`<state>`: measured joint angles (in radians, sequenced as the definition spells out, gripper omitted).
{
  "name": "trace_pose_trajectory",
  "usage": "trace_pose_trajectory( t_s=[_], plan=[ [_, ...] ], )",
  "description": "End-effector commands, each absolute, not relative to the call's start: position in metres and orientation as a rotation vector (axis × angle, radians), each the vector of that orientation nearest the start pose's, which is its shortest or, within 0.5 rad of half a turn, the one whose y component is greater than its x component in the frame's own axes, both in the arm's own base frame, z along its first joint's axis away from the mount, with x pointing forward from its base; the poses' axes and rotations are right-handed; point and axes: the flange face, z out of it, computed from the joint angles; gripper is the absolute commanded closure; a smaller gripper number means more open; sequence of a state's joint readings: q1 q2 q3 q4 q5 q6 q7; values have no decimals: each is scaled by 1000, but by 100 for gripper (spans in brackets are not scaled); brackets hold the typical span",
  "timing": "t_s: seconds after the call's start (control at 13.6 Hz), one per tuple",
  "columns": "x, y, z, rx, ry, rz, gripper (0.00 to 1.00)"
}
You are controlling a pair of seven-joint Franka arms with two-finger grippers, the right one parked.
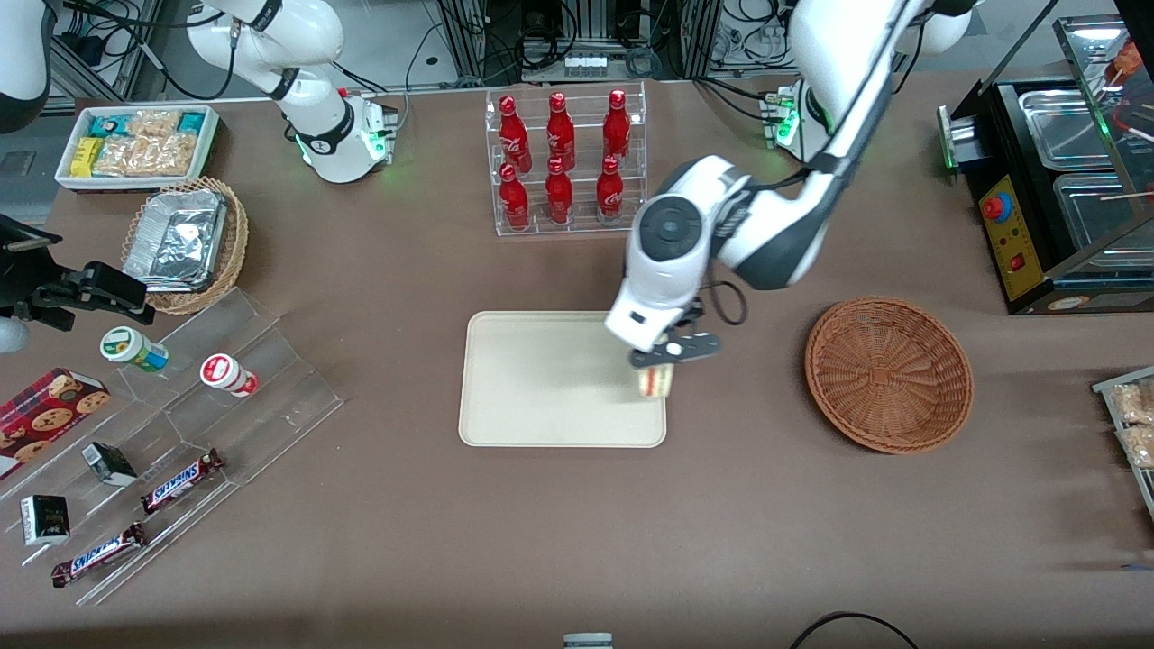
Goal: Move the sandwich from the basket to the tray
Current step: 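Lift the sandwich and carry it over the cream tray, then lower the sandwich onto the tray and open the left gripper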
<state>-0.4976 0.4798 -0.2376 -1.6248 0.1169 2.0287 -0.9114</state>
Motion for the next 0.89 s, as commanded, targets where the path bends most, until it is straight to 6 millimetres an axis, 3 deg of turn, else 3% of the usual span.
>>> trace_pose_trajectory(
  t_s=[0.0, 0.3, 0.81],
  plan=[
    [514, -453, 327, -3100, -181, 13, 79],
    [514, -468, 281, -3116, -120, -30, 79],
    [528, -471, 240, -3081, -223, -40, 79]
  ],
)
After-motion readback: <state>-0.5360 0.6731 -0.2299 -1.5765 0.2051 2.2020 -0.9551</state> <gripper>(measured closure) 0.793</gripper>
